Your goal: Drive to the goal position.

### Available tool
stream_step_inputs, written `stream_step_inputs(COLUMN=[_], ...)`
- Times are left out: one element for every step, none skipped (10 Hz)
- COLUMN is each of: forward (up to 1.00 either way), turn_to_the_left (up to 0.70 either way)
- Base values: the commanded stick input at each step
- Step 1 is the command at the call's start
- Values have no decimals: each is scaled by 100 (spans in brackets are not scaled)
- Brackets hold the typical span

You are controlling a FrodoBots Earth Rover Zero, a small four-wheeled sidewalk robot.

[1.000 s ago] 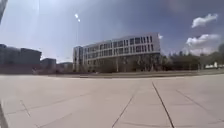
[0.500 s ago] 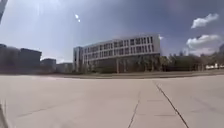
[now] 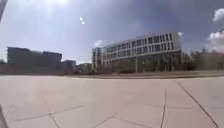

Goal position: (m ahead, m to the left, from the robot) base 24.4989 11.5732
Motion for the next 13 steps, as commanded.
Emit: stream_step_inputs(forward=[100,100,100,100,100,100,100,100,100,100,100,100,100], turn_to_the_left=[4,4,4,4,4,4,4,4,4,4,4,4,4])
